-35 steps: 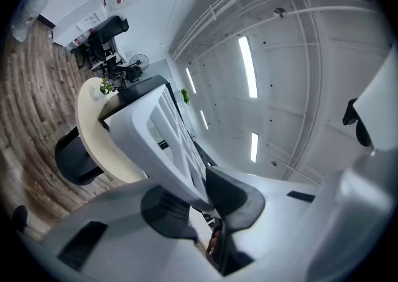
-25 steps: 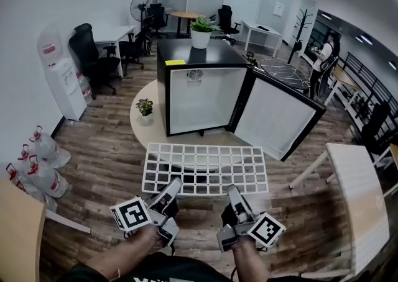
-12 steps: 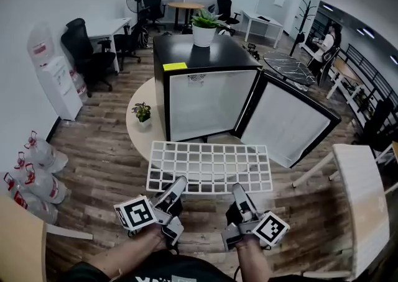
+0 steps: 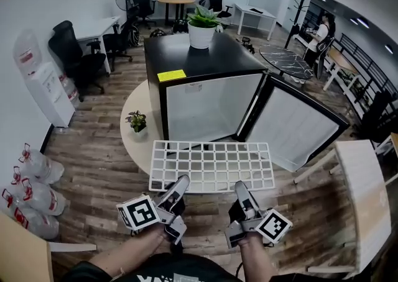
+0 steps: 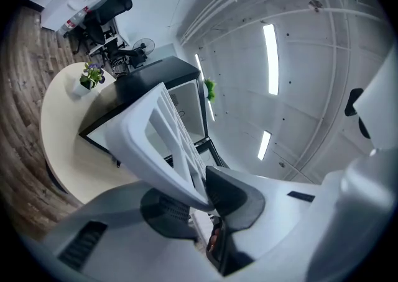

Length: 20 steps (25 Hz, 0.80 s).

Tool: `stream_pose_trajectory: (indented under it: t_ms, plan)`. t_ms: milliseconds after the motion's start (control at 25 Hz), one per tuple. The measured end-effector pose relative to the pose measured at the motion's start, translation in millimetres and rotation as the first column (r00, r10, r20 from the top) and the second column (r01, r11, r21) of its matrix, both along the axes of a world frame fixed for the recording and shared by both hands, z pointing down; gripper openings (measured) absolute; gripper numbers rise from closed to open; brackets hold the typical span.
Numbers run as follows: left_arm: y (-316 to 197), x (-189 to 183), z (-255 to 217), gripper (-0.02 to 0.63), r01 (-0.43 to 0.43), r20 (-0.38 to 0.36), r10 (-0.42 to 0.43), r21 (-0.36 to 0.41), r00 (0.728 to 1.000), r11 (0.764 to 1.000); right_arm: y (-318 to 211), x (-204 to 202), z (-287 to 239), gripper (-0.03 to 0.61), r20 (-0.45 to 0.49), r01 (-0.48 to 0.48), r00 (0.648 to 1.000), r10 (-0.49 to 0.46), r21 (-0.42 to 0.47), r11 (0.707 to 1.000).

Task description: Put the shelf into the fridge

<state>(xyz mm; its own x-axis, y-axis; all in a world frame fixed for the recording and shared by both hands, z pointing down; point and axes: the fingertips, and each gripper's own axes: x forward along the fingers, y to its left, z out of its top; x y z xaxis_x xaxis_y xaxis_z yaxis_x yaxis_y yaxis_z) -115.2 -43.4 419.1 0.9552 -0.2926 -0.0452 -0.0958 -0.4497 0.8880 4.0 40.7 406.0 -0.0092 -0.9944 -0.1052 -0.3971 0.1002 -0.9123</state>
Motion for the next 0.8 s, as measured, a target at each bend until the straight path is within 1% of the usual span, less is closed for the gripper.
stream_pose_trajectory:
  t_ms: [160,280,400,440,640,800]
  plan:
    - [-19.4,3.0,1.6,0.055,-0.016,-0.012,0.016,-0.012,1.000,1.000,-16.8,2.5,0.1,0.071,-0.027,-0.016,1.000,0.015,-0.019,1.000]
    - [-28.2,0.9,9.4,0.055,-0.004,0.029,0.004,-0.018,1.000,1.000,-24.9,4.4,0.1,0.071,-0.035,-0.011,0.999,0.011,-0.020,1.000]
    - [-28.4,5.8,4.4,0.055,-0.012,-0.023,0.011,-0.021,1.000,1.000,-27.6,6.3,0.2,0.071,-0.046,-0.005,0.999,0.004,-0.020,1.000]
    - [-29.9,7.4,3.9,0.055,-0.011,-0.030,0.010,-0.019,1.000,1.000,-29.4,7.9,0.4,0.071,-0.050,-0.004,0.999,0.003,-0.019,1.000]
    - [-38.3,20.3,3.0,0.055,0.005,-0.024,-0.005,-0.008,1.000,1.000,-41.5,23.6,1.0,0.071,-0.053,0.025,0.998,-0.026,-0.010,1.000]
    - [-44.3,32.2,3.9,0.055,0.046,-0.020,-0.047,-0.010,0.999,0.999,-52.8,38.1,1.6,0.071,-0.047,0.070,0.996,-0.070,-0.001,0.998]
